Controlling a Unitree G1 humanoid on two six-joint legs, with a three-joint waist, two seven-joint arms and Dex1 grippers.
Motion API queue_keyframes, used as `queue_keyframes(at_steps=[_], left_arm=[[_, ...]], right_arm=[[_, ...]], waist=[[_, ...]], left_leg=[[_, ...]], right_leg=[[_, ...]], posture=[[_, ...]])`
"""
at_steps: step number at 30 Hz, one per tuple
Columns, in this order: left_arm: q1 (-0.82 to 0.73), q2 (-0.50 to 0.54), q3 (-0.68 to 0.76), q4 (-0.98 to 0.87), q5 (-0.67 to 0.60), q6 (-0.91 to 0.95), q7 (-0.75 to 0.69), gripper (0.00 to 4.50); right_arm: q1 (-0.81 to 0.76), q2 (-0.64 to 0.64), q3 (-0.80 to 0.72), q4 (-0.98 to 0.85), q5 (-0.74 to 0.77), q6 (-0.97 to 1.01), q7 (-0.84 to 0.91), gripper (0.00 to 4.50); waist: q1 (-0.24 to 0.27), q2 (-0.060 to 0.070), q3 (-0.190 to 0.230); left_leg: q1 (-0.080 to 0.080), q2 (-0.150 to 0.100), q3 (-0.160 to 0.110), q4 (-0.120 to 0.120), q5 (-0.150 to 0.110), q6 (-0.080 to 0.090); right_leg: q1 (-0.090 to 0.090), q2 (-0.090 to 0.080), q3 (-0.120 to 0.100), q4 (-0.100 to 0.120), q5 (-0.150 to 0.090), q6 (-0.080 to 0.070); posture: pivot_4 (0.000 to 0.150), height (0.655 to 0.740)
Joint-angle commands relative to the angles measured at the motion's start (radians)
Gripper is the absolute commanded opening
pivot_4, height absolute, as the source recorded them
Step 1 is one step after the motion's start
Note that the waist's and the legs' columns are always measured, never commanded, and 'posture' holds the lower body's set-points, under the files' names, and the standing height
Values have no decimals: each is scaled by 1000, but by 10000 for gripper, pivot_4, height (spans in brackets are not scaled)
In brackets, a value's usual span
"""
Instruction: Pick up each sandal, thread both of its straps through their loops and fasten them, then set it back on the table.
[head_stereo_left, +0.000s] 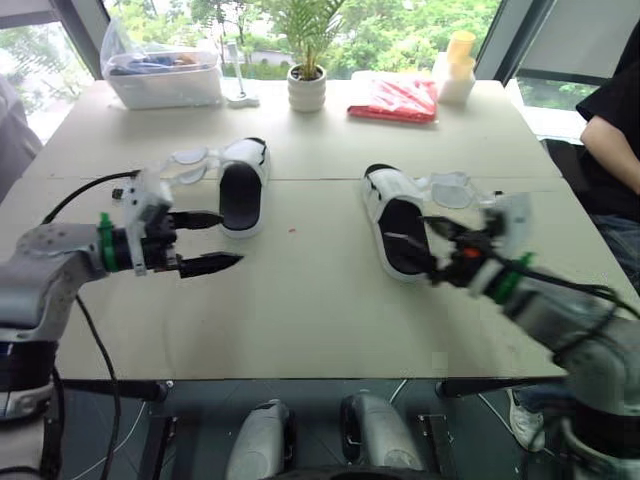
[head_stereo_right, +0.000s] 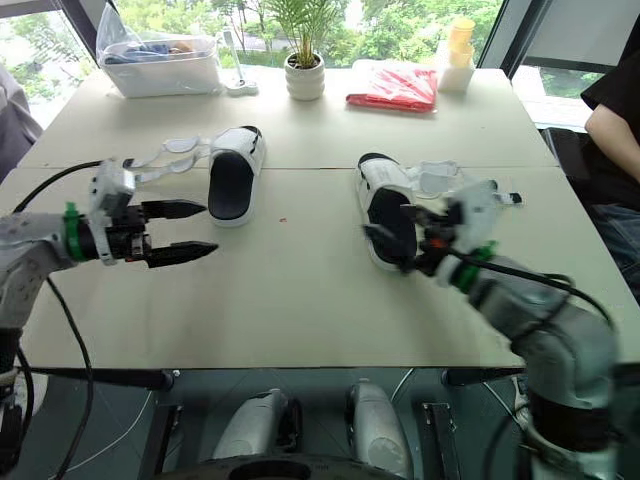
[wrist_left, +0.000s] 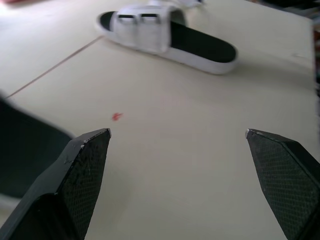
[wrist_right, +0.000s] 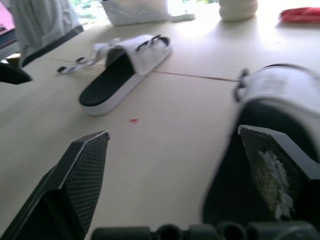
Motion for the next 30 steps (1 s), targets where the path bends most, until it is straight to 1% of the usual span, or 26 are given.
queue_keyframes(at_steps=[1,5,7,8,12,16,17,19,21,22,23,25,26,27,30], left_arm=[[-95,-7,-71,17,20,-7,-86,44620],[-157,-15,-109,34,21,0,-144,44620],[-220,-33,-145,56,40,-26,-186,44620],[-247,-46,-156,69,46,-33,-199,44620],[-290,-75,-162,93,44,-13,-213,44620],[-307,-95,-170,109,61,-28,-213,44620],[-311,-101,-170,119,68,-34,-207,44962],[-323,-114,-162,145,82,-47,-195,45000],[-334,-123,-155,162,87,-49,-188,45000],[-339,-128,-149,167,85,-45,-182,45000],[-342,-132,-145,171,84,-42,-177,45000],[-350,-137,-142,183,89,-46,-170,45000],[-353,-138,-142,191,94,-52,-168,45000],[-353,-138,-141,193,95,-54,-167,45000],[-359,-137,-136,194,87,-37,-167,45000]], right_arm=[[-74,53,82,77,-112,7,-110,45000],[-124,140,86,185,-164,19,-180,45000],[-205,237,11,342,-193,-34,-272,45000],[-243,269,-7,410,-211,-82,-282,45000],[-311,316,-4,550,-271,-174,-255,45000],[-391,333,46,758,-384,-354,-206,45000],[-407,334,52,804,-411,-394,-202,42447],[-434,331,73,888,-468,-481,-184,35729],[-450,330,86,938,-505,-545,-162,25422],[-453,330,94,955,-522,-576,-151,21037],[-455,331,97,968,-536,-599,-142,14655],[-453,328,108,979,-561,-655,-113,4077],[-445,327,113,968,-562,-673,-89,393],[-437,327,115,957,-564,-685,-72,393],[-362,271,159,804,-527,-674,108,393]], waist=[[-1,0,0],[-1,0,0],[-2,-1,0],[-2,0,0],[-5,0,0],[-9,0,0],[-9,0,0],[-9,0,0],[-9,0,0],[-8,0,0],[-8,0,0],[-8,0,0],[-8,0,0],[-8,0,0],[-7,0,0]], left_leg=[[0,0,0,0,1,-1],[-1,0,0,1,2,-1],[-1,0,0,1,2,-1],[-1,0,0,2,2,-1],[-2,-1,0,3,2,0],[-2,-1,0,2,2,0],[-2,-1,1,3,2,0],[-2,-1,1,3,3,0],[-2,-1,0,2,3,0],[-2,-1,0,2,3,0],[-2,-1,0,2,3,0],[-2,-1,0,2,3,0],[-2,-1,0,3,3,0],[-2,-1,0,3,3,0],[-2,-1,0,3,3,0]], right_leg=[[0,0,0,0,0,0],[0,0,-2,0,0,1],[0,0,-3,0,0,1],[0,0,-3,0,0,1],[0,0,-4,1,1,1],[0,0,-4,1,1,1],[0,0,-4,1,1,1],[0,0,-4,1,1,1],[0,1,-4,1,1,1],[0,1,-4,1,1,1],[0,1,-5,1,1,1],[0,1,-5,1,1,1],[0,1,-5,1,1,1],[0,0,-5,1,1,1],[0,0,-5,1,1,1]], posture=[[1500,7241],[1500,7241],[1500,7241],[1500,7241],[1500,7241],[1500,7241],[1500,7241],[1500,7241],[1500,7241],[1500,7241],[1500,7241],[1500,7241],[1500,7241],[1500,7241],[1500,7241]])
